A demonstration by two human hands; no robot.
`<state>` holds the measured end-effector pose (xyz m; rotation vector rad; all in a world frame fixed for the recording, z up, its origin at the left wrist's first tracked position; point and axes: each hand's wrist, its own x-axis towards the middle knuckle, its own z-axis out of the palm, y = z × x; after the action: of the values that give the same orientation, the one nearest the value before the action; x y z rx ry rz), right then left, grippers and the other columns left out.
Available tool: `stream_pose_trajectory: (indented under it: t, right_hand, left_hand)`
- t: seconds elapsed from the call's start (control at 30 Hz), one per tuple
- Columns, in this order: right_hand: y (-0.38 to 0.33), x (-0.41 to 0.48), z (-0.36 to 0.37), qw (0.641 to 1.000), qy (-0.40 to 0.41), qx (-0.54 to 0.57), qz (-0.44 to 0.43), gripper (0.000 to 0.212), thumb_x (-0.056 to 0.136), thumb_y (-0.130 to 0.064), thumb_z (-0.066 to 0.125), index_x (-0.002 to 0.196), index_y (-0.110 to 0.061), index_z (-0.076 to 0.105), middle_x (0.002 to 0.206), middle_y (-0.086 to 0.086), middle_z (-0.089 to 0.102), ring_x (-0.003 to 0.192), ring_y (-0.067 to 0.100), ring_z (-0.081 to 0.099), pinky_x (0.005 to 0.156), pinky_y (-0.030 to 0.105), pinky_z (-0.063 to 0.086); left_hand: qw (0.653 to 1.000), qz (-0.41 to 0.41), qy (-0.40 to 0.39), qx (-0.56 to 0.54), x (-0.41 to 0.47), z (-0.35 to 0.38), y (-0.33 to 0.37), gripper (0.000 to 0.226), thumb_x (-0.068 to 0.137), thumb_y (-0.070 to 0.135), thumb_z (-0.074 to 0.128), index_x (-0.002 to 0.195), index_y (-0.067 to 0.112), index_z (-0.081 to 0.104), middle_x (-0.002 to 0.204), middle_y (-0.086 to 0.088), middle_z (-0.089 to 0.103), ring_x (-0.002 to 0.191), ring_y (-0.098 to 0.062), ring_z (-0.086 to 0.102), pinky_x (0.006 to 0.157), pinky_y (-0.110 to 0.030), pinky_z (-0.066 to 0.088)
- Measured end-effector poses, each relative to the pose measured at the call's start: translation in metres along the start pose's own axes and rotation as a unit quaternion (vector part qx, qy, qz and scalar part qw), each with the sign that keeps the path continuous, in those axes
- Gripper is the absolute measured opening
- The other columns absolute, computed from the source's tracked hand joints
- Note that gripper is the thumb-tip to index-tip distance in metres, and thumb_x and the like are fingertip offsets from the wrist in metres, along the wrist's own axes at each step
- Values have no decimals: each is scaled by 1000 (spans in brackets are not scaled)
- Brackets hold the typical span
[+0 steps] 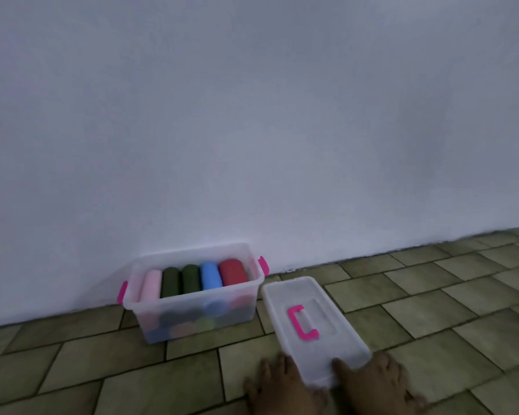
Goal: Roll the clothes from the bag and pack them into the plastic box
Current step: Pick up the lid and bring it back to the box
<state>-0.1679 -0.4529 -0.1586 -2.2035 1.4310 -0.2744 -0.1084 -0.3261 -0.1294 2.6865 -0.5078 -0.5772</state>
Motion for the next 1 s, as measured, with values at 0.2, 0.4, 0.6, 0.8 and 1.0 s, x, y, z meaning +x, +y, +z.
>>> stream_pose_trajectory:
  t: [0.2,0.4,0.6,0.8,1.0]
  right_hand:
    - [-52,0,-64,919,150,353,-93,52,74,-18,70,120,-21,46,102,15,61,94,37,60,79,39,44]
    - [-145,-14,-187,851,223,314,-358,35,83,-21,64,110,-37,51,80,-15,57,68,3,54,57,17,34]
    - [-231,-14,-226,819,84,406,-397,41,65,-21,74,96,-41,57,71,-8,71,54,12,67,55,29,50]
    - [-270,33,-100,884,-148,380,-228,38,66,-6,80,98,-15,62,101,20,67,89,34,67,84,52,55]
    - [-275,45,-17,949,-109,187,-230,50,74,-19,78,118,-4,61,122,16,62,110,33,58,93,37,48]
  left_hand:
    - [994,109,-18,21,7,-15,-9,72,87,56,46,149,33,19,158,13,13,146,-15,10,117,-47,11]
    - [858,192,375,-296,13,-122,-24,64,83,33,69,140,28,41,141,8,47,128,-12,45,109,-31,37]
    - [805,118,368,-451,28,-249,-88,72,86,45,63,147,28,28,150,-1,36,123,-15,44,97,-31,39]
    - [902,-34,289,-320,47,-264,-161,74,89,50,57,146,9,33,147,-10,42,128,-27,46,97,-30,39]
    - [949,-102,232,-190,78,-251,-188,71,89,50,54,141,4,39,140,-14,48,120,-28,52,82,-24,38]
